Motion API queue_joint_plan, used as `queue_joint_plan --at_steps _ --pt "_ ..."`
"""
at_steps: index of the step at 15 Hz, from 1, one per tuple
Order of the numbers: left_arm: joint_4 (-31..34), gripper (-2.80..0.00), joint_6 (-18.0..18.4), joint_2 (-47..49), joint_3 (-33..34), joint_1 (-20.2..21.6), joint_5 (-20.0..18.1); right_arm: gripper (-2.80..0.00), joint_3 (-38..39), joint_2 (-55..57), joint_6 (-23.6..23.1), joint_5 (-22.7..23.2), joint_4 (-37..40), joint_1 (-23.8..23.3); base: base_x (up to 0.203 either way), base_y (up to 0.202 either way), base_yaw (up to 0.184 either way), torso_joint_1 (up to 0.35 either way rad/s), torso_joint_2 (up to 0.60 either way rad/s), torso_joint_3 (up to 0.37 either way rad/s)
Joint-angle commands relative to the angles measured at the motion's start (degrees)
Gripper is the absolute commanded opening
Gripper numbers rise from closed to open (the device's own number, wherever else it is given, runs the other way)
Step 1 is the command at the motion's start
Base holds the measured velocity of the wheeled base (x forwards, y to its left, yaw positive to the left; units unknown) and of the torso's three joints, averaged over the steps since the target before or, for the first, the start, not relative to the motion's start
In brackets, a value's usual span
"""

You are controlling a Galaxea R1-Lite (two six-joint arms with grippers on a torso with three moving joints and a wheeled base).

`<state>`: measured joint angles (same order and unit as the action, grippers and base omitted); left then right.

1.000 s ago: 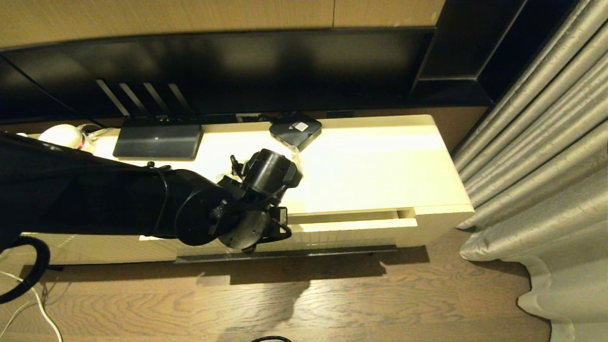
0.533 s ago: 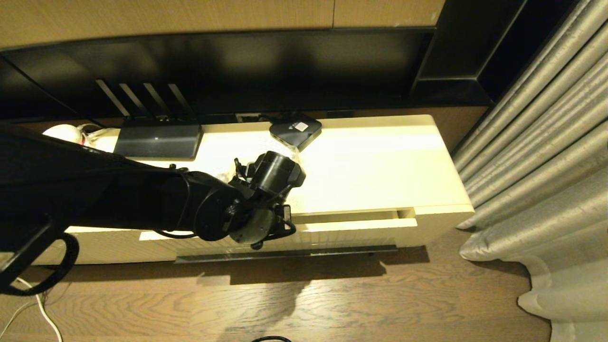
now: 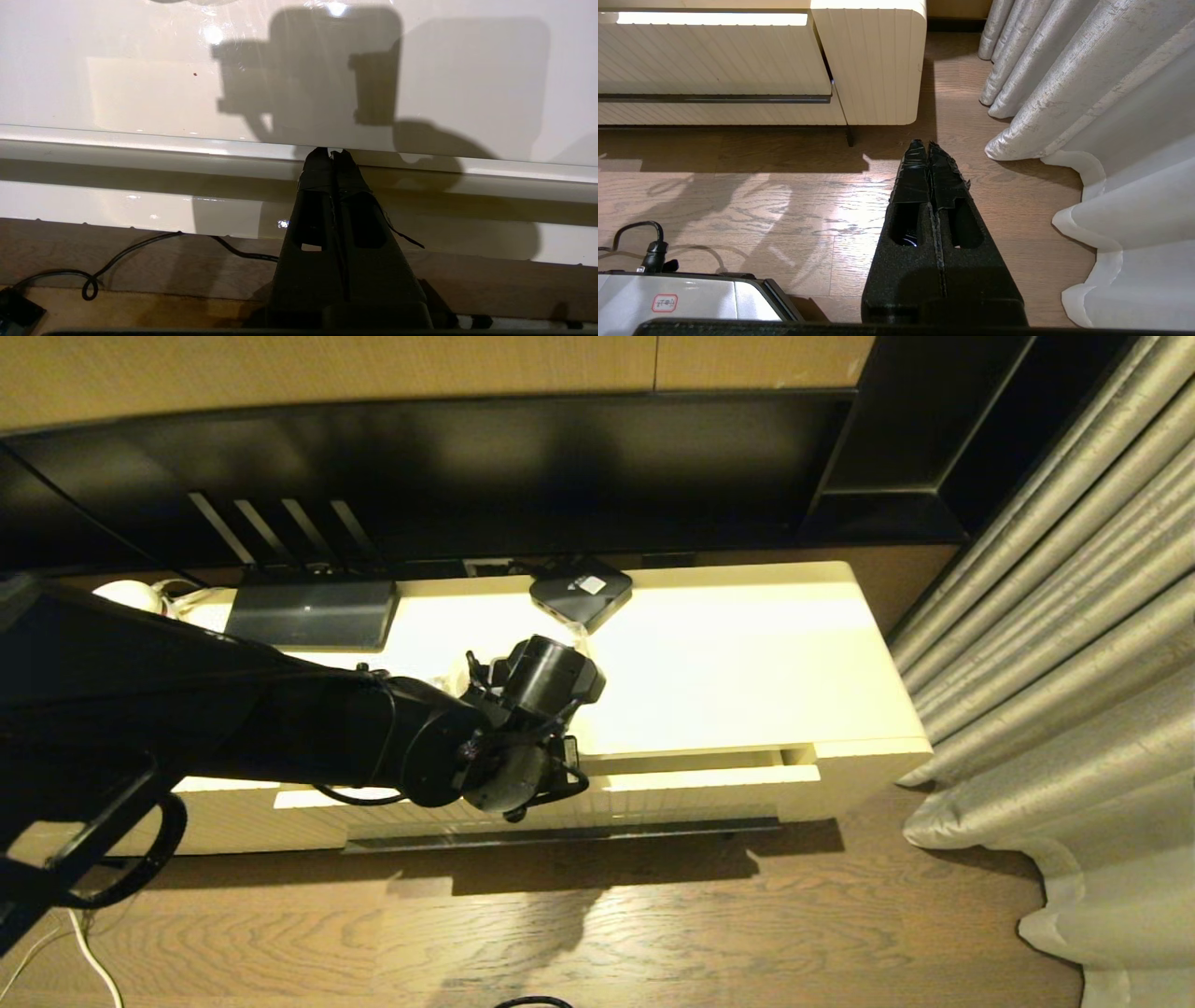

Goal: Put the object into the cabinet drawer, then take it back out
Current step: Open the drawer

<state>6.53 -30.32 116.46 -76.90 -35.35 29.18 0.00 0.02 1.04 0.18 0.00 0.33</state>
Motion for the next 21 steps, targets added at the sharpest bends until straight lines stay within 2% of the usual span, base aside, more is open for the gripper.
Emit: queue_joint_plan --at_steps 1,3,5,7,11,14,16,21 --pt "0.2 -2.8 -0.5 0.6 0.2 0.0 0.2 -2.8 0.0 0.1 0.0 0.0 0.0 0.0 0.0 0.0 0.0 0.0 0.0 0.0" --pt "0.8 -2.8 -0.7 1.2 0.6 -0.1 -0.2 -2.8 0.1 0.1 0.0 0.0 0.0 0.0 0.0 0.0 0.0 0.0 0.0 0.0" --pt "1.0 -2.8 -1.4 1.1 0.9 -0.1 -2.4 -2.8 0.0 0.1 0.0 0.0 0.0 0.0 0.0 0.0 0.0 0.0 0.0 0.0" --pt "2.1 -2.8 -4.0 0.9 1.0 -0.1 -5.2 -2.8 0.0 0.1 0.0 0.0 0.0 0.0 0.0 0.0 0.0 0.0 0.0 0.0" --pt "5.1 -2.8 -6.1 0.5 1.0 -0.1 -7.8 -2.8 0.0 0.1 0.0 0.0 0.0 0.0 0.0 0.0 0.0 0.0 0.0 0.0" --pt "9.2 -2.8 -8.2 0.0 1.6 -0.3 -13.9 -2.8 0.0 0.1 0.0 0.0 0.0 0.0 0.0 0.0 0.0 0.0 0.0 0.0" --pt "10.1 -2.8 -9.6 -0.3 2.0 -0.6 -15.1 -2.8 0.0 0.1 0.0 0.0 0.0 0.0 0.0 0.0 0.0 0.0 0.0 0.0" --pt "9.9 -2.8 -9.6 -1.7 6.8 -1.7 -15.8 -2.8 0.0 0.1 0.0 0.0 0.0 0.0 0.0 0.0 0.0 0.0 0.0 0.0"
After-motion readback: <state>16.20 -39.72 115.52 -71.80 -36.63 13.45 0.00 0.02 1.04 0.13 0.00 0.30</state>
